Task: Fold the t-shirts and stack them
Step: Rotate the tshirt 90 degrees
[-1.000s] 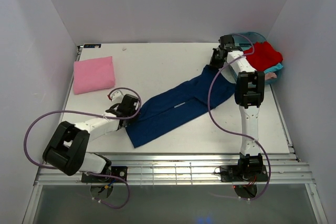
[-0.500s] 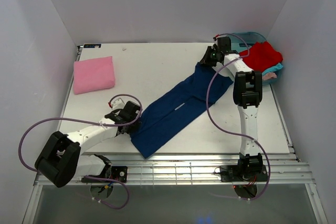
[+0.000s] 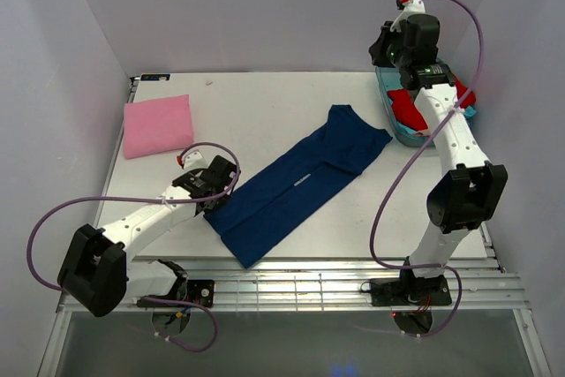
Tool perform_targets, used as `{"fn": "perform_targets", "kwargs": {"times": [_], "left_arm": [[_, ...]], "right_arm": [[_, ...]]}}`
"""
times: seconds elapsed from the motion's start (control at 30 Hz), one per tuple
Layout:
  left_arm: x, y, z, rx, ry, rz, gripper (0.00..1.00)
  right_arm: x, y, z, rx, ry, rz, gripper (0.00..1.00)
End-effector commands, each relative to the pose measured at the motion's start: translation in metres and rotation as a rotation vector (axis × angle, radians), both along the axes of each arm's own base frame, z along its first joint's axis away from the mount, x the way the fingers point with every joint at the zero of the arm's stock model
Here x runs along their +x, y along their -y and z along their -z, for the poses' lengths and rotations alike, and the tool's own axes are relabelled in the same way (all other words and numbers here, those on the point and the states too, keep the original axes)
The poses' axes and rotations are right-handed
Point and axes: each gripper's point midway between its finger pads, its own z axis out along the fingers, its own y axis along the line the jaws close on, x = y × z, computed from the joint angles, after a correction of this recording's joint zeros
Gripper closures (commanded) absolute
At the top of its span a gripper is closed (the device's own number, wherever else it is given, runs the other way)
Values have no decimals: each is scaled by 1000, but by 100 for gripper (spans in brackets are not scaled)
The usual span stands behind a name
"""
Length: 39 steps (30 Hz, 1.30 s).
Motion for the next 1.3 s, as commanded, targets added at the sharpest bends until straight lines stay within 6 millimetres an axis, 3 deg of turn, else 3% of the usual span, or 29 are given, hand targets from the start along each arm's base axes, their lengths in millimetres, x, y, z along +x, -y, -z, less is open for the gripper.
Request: {"fn": "perform_targets", "kwargs": {"times": [0.0,0.07,0.1,0.13,0.2,0.43,0.77,0.97,1.1,1.27], "left_arm": [[-2,8,-3,-2,11,85,100],[-1,21,1,-34,28,170,100],[-3,27,4,-48,26,204,100],[-3,34,7,-73,28,231,100],[-11,36,19,-74,-5,265,100],[-23,46,47,-113,-44,320,100],[-45,33,90,-63,-175,292,100],[-63,32,108,-43,-294,285,100],[-80,39,109,-34,-341,297,100],[-105,46,102,-17,-409,310,100]], "right_arm": [[-31,3,127,-136,-375,10,92],[-44,-3,150,-145,-425,-6,92],[-59,-4,179,-156,-490,-15,92],[-64,-9,189,-150,-500,-22,92],[-81,-10,218,-150,-563,-25,92],[-97,-11,273,-143,-671,-14,92],[-119,2,337,-238,-860,50,92],[-123,0,358,-284,-906,76,92],[-107,-4,361,-297,-906,96,92],[-67,-13,349,-284,-846,122,92]]}}
